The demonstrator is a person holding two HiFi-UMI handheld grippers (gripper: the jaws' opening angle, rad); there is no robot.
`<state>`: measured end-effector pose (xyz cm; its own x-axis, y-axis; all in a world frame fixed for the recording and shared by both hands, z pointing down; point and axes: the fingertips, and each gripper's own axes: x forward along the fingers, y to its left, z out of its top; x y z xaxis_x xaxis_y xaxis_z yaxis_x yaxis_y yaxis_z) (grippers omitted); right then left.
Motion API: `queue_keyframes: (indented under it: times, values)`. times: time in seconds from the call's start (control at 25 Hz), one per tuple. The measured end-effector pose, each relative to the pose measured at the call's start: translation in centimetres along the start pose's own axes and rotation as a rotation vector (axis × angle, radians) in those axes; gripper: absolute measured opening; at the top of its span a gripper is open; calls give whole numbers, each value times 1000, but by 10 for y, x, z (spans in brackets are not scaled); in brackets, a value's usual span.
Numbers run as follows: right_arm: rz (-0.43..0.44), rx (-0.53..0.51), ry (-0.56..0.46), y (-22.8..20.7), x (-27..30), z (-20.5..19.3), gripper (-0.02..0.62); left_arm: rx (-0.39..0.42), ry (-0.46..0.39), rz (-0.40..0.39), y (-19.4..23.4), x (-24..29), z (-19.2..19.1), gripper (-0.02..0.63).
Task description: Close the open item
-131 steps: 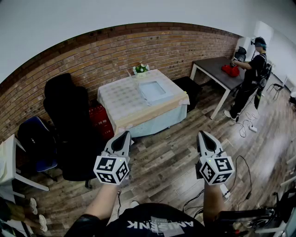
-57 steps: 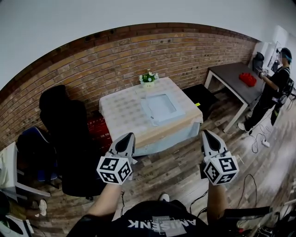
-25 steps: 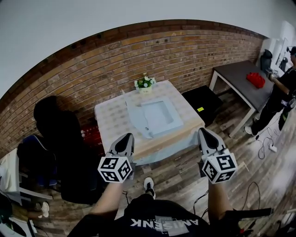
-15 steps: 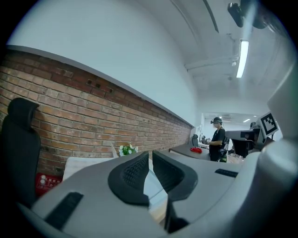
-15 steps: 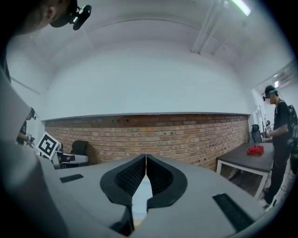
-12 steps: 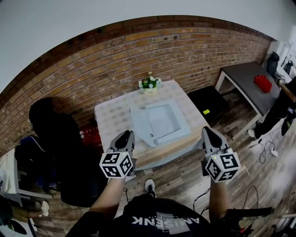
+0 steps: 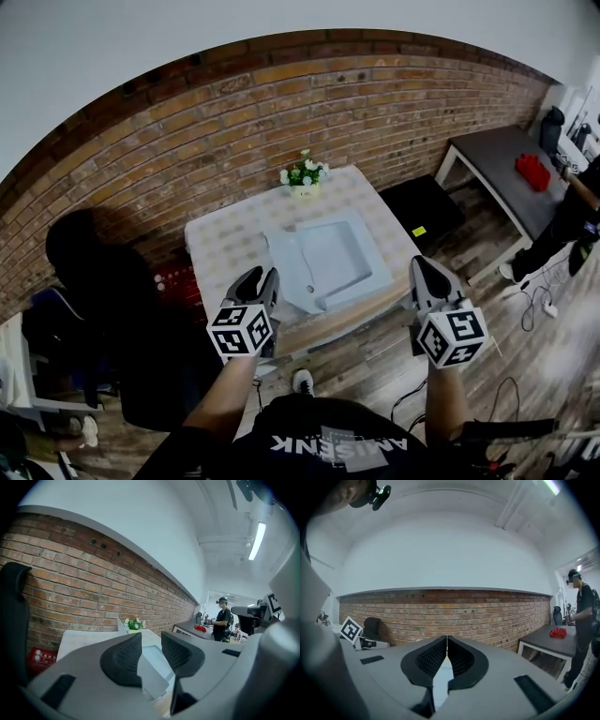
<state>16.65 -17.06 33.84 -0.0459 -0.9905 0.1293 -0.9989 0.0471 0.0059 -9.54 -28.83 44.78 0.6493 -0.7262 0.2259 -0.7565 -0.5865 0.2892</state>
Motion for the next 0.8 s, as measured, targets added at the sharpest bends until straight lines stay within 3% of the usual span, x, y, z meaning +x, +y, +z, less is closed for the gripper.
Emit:
queue_keyframes:
  times: [0.32,0.56,0.8]
  values:
    - [-20,-17,25,5,42,2,41,-72,53,-16,44,48,-3,126]
    - [-12,-24,40,4,62,0,41,-132,92,-75,44,62,-9,149]
    - [36,3,48,-10,94,-7,41,-57,141,-91,16,34,-42,225]
